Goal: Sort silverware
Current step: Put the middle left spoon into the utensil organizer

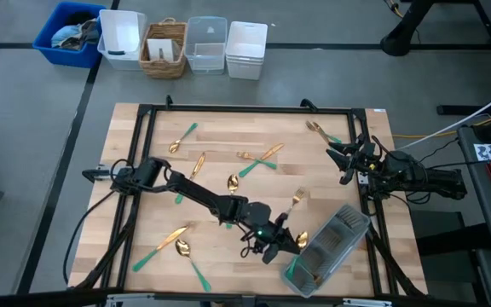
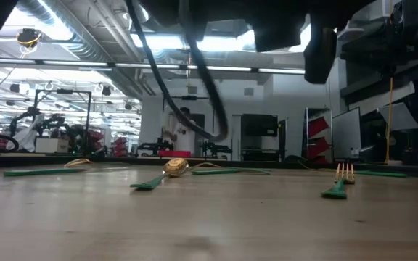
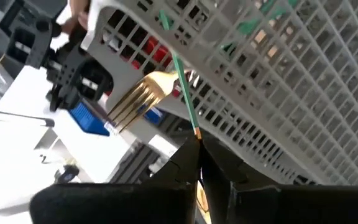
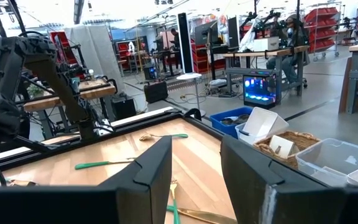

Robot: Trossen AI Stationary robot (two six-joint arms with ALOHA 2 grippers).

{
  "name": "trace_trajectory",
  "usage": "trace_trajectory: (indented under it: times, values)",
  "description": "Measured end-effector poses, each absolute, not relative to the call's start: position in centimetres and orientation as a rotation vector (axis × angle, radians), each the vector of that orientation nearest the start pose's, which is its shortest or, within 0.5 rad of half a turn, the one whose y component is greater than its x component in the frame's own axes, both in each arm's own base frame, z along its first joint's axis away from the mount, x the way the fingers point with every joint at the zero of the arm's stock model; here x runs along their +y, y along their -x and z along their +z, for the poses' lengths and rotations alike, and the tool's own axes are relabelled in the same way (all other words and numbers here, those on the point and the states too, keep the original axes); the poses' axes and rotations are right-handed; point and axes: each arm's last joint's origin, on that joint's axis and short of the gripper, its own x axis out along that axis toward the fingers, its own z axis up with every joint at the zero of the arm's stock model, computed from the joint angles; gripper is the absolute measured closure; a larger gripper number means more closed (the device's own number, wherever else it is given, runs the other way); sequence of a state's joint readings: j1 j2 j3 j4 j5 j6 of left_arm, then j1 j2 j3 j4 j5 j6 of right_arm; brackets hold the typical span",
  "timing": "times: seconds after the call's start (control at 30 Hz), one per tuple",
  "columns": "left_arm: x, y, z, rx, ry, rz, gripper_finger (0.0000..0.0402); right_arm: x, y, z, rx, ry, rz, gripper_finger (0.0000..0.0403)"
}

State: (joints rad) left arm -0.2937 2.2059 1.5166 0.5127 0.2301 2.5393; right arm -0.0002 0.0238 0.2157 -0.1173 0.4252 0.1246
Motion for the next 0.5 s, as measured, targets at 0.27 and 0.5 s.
trace_trajectory:
  times: [0.27, 0.5]
  values:
    - [-15.1, -47.47, 18.89, -0.588, -2.462, -0.441, 0.039, -1.2, -7.9, 22.24, -0.099, -0.138, -0.421, 0.0265]
    - [-15.1, -47.47, 18.9, -0.588, -2.461, -0.442, 0.0368, -1.2, -7.9, 22.24, -0.099, -0.138, -0.42, 0.0265]
